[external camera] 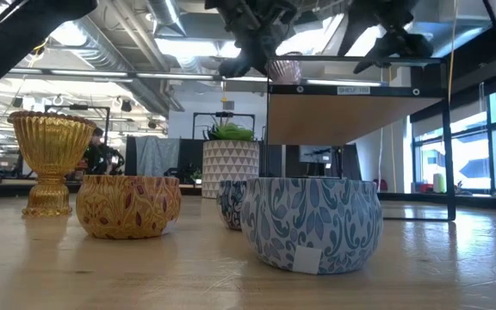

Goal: Pick & Place candle stick holders
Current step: Put the top pink glass candle holder on the shelf

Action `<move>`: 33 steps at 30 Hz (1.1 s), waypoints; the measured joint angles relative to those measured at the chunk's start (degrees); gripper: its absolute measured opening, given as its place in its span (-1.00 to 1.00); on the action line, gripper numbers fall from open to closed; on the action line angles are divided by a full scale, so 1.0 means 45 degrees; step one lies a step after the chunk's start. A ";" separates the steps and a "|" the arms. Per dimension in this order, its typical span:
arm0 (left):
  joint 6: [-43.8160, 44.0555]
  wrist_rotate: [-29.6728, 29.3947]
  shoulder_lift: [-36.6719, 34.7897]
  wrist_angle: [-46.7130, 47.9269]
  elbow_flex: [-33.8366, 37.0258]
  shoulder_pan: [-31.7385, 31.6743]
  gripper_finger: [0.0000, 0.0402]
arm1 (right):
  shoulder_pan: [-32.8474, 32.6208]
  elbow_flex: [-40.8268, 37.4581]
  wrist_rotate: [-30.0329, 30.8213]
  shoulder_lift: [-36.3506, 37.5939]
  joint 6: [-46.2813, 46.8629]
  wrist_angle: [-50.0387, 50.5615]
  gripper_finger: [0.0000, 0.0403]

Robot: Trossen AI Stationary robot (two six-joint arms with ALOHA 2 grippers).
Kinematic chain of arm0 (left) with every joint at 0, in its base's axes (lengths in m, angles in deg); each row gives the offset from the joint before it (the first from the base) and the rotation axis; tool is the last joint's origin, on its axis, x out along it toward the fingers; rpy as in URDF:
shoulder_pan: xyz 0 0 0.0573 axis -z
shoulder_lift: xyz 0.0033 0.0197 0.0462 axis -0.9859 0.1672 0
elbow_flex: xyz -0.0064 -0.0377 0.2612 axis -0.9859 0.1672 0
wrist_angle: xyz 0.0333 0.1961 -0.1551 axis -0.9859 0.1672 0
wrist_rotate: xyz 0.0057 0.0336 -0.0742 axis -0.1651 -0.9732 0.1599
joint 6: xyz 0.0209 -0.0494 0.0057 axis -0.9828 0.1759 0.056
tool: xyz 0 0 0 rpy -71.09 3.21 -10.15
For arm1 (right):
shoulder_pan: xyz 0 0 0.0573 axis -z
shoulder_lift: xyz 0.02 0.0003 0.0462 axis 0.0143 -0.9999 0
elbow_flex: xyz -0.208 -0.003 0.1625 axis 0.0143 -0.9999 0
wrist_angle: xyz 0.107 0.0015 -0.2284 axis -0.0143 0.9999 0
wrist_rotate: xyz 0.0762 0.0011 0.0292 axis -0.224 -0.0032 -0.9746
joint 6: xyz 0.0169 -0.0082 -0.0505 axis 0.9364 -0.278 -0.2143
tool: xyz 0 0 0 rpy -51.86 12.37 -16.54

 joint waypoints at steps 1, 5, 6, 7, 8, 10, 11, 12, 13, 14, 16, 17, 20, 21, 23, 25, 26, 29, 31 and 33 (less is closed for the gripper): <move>0.0000 -0.0005 0.0004 0.0013 0.0000 0.0000 -0.91 | 0.0000 0.0000 -0.0055 -0.0095 -0.0086 -0.0115 -0.07; -0.0019 -0.0009 0.0000 0.0211 0.0000 0.0000 -0.90 | 0.0000 0.0000 -0.0043 -0.0359 -0.0243 -0.0609 -0.07; -0.0046 -0.0035 0.0000 0.0287 0.0000 0.0000 -0.90 | 0.0007 0.0000 -0.0003 -0.0417 -0.0302 -0.0762 -0.07; -0.0078 -0.0083 0.0000 0.0345 0.0000 0.0000 -0.90 | 0.0055 0.0000 0.0001 -0.0482 -0.0381 -0.0885 -0.07; -0.0095 -0.0158 0.0000 0.0356 0.0000 0.0000 -0.90 | 0.0105 0.0000 -0.0008 -0.0550 -0.0443 -0.1014 -0.07; -0.0096 -0.0223 0.0000 0.0390 0.0000 0.0000 -0.90 | 0.0229 0.0000 -0.0073 -0.0670 -0.0527 -0.1359 -0.07; -0.0097 -0.0230 0.0000 0.0444 0.0000 0.0000 -0.90 | 0.0276 0.0000 -0.0118 -0.0725 -0.0541 -0.1505 -0.07; -0.0103 -0.0233 0.0000 0.0485 0.0000 0.0000 -0.90 | 0.0322 0.0000 -0.0188 -0.0780 -0.0550 -0.1590 -0.07; -0.0114 -0.0229 0.0000 0.0490 0.0000 0.0000 -0.90 | 0.0362 0.0000 -0.0307 -0.0836 -0.0580 -0.1715 -0.06; -0.0136 -0.0233 0.0000 0.0477 0.0000 0.0000 -0.89 | 0.0410 0.0000 -0.0412 -0.0886 -0.0639 -0.1913 -0.06; -0.0179 -0.0238 0.0027 0.0482 0.0000 0.0000 -0.89 | 0.0447 0.0000 -0.0630 -0.0924 -0.0756 -0.2124 -0.06; -0.0184 -0.0234 0.0079 0.0473 0.0000 0.0000 -0.89 | 0.0468 0.0000 -0.0684 -0.0924 -0.0777 -0.2212 -0.06; -0.0292 -0.0251 0.0224 0.0759 0.0000 -0.0003 -0.89 | 0.0491 0.0000 -0.0721 -0.0920 -0.0779 -0.2319 -0.06; -0.0329 -0.0235 0.0287 0.0702 -0.0009 -0.0003 -0.89 | 0.0491 0.0000 -0.0721 -0.0924 -0.0779 -0.2366 -0.06; -0.0389 -0.0111 0.0330 0.0634 -0.0019 -0.0004 -0.89 | 0.0487 0.0000 -0.0729 -0.0923 -0.0779 -0.2437 -0.06; -0.0442 -0.0155 0.0330 0.0633 -0.0019 0.0005 -0.89 | 0.0486 0.0000 -0.0769 -0.0919 -0.0779 -0.2451 -0.06; -0.0442 -0.0151 0.0330 0.0585 -0.0015 0.0005 -0.89 | 0.0486 0.0000 -0.0776 -0.0919 -0.0779 -0.2449 -0.06; -0.0461 -0.0180 0.0331 0.0530 -0.0017 0.0015 -0.88 | 0.0486 0.0000 -0.0779 -0.0919 -0.0779 -0.2444 -0.06; -0.0540 -0.0204 0.0321 0.0552 -0.0018 0.0015 -0.88 | 0.0486 0.0000 -0.0783 -0.0919 -0.0779 -0.2444 -0.06; -0.0572 -0.0204 0.0321 0.0574 -0.0015 0.0015 -0.88 | 0.0486 0.0000 -0.0808 -0.0919 -0.0779 -0.2442 -0.06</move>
